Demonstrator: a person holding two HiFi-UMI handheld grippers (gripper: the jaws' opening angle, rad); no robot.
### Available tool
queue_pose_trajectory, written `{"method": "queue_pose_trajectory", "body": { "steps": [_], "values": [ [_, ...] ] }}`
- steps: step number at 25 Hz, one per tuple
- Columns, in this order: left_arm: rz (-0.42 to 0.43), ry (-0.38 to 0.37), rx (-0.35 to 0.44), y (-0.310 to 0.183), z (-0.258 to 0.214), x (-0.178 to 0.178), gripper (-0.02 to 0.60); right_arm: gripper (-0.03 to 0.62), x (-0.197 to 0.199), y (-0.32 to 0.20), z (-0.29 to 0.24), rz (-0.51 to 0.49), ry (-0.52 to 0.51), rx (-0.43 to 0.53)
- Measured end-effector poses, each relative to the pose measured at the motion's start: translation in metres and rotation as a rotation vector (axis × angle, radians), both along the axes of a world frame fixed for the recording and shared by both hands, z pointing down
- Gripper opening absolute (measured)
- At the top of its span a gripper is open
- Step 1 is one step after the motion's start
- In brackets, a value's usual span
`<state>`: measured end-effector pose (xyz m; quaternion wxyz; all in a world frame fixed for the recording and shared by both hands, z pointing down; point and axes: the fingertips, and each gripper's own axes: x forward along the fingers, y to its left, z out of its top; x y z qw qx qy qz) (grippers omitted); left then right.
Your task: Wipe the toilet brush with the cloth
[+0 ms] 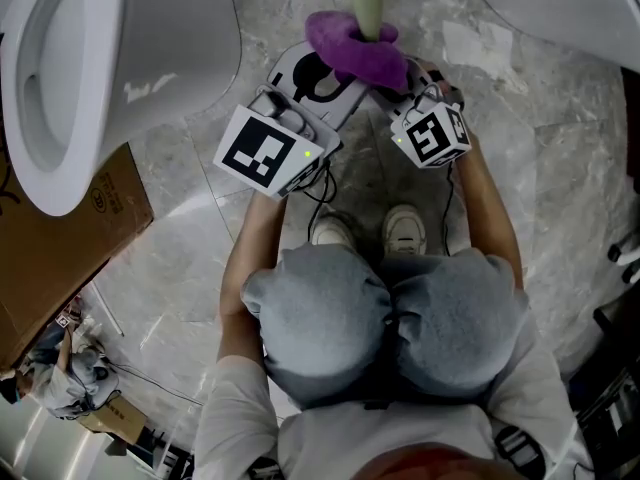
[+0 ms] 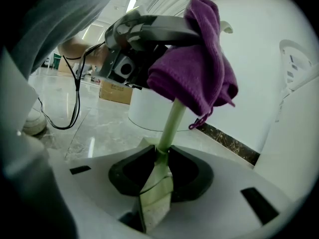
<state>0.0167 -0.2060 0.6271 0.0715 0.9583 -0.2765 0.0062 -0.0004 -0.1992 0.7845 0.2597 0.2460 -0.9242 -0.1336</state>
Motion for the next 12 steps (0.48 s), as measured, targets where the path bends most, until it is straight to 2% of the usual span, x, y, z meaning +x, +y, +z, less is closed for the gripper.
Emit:
{"method": "queue_pose_trajectory", "body": {
  "steps": [12],
  "values": [
    [0.024,-0.181,-0.034,0.009,0.095,0.006,0.102,0.084,-0.001,0.0,0.0,0.001,0.003,0.004]
  ]
}}
